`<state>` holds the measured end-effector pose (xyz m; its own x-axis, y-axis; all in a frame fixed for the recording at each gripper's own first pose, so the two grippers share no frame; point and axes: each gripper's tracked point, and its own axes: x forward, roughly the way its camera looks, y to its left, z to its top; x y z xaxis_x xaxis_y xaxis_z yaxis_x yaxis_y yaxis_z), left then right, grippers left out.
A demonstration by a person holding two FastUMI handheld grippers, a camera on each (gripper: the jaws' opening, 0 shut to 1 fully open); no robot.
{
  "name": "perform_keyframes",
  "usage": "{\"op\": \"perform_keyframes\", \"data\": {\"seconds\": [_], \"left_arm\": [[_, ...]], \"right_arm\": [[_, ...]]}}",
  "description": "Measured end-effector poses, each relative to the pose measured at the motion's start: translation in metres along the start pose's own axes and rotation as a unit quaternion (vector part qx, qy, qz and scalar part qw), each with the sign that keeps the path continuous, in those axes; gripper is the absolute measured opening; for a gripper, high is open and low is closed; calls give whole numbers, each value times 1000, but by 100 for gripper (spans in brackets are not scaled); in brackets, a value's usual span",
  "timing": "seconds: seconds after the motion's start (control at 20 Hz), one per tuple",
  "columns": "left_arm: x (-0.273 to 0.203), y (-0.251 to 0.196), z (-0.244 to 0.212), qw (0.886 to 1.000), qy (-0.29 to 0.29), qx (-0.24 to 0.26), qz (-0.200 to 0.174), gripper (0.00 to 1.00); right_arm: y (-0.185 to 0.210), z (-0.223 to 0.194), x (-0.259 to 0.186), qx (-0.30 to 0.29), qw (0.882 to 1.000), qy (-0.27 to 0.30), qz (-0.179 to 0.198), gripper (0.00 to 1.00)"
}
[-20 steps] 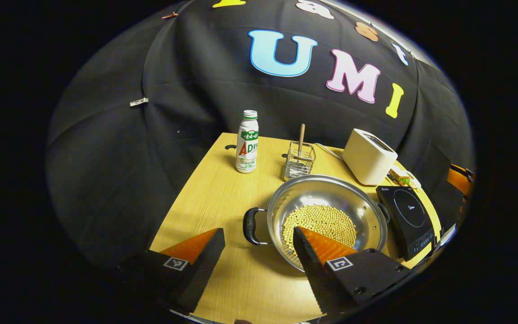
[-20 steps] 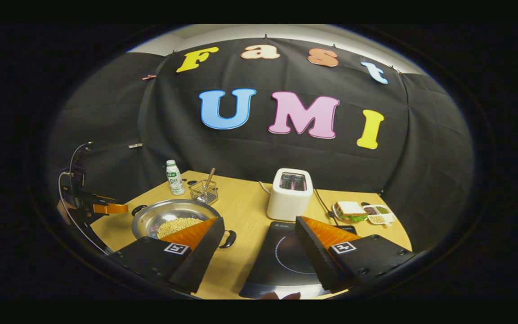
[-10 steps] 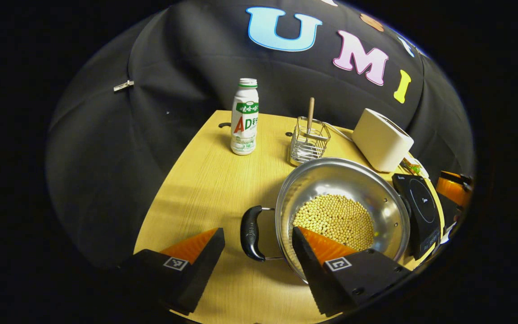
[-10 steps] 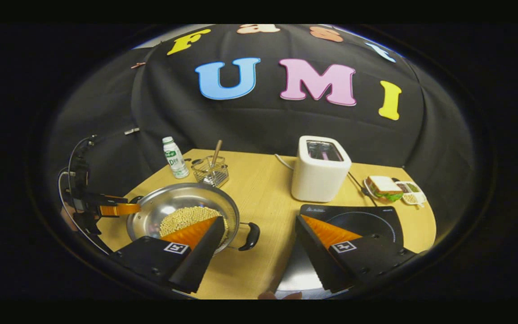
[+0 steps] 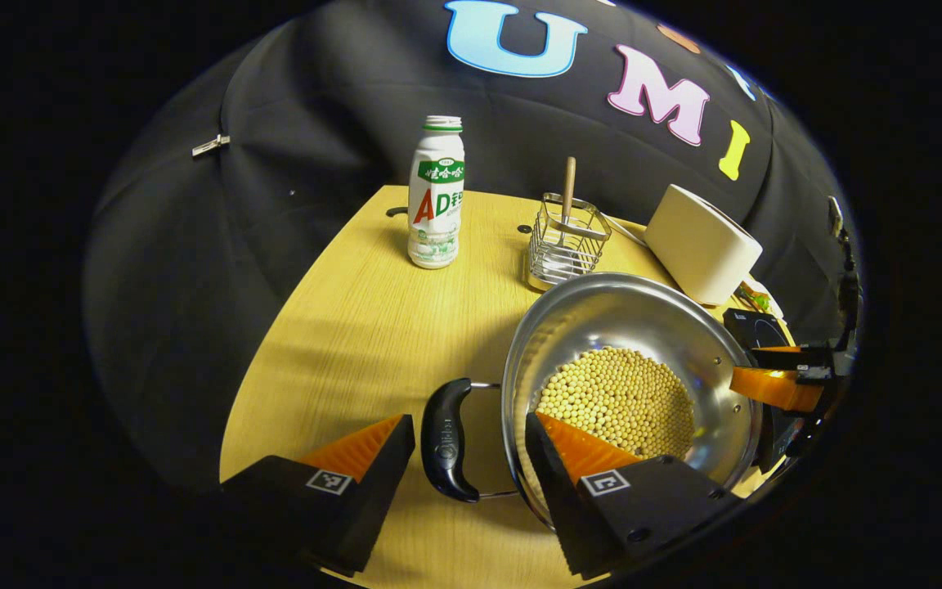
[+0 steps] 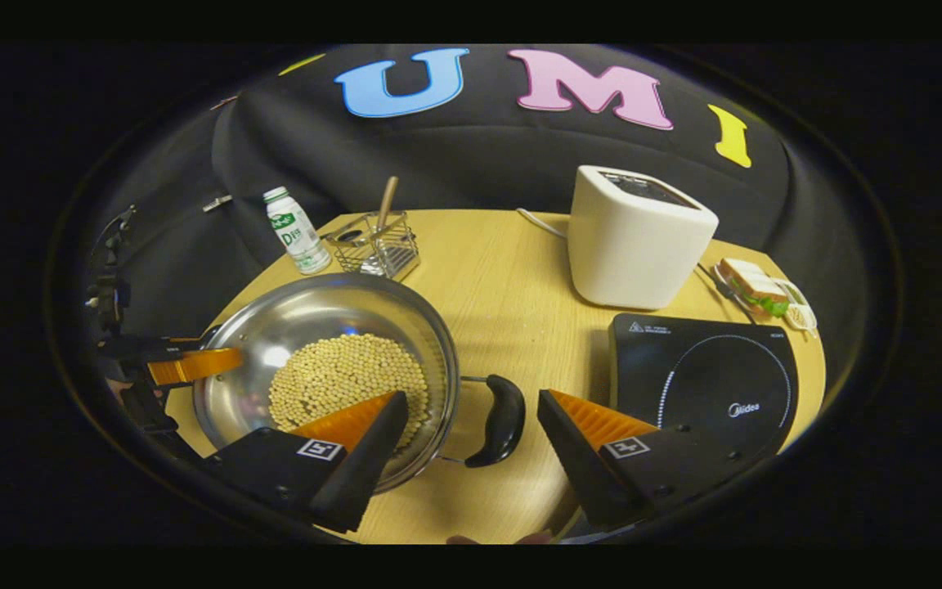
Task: First push the handle of the pot to place it horizontally, then grasp the pot with both hands and set it on the induction cooktop.
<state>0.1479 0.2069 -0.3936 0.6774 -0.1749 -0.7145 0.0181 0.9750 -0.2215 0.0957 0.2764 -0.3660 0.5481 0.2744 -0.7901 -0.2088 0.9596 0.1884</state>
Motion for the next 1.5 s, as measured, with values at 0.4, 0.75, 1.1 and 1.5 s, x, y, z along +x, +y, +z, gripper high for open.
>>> {"op": "perform_keyframes", "data": {"seconds": [0.4, 0.75, 1.1, 1.5], "left_arm": [[10, -1, 2, 1000, -9, -3, 2, 67], [10, -2, -5, 1000, -2, -21, 15, 62], [-14, -13, -7, 999, -3, -40, 24, 56], [-71, -44, 6, 999, -13, -31, 31, 56]], "right_arm": [[-2, -12, 23, 4, 1000, 26, -13, 75], [0, -10, 22, 22, 999, 25, 7, 61], [-5, -6, 0, 23, 999, 25, 15, 52], [-16, 10, -56, 24, 999, 13, 21, 52]]}}
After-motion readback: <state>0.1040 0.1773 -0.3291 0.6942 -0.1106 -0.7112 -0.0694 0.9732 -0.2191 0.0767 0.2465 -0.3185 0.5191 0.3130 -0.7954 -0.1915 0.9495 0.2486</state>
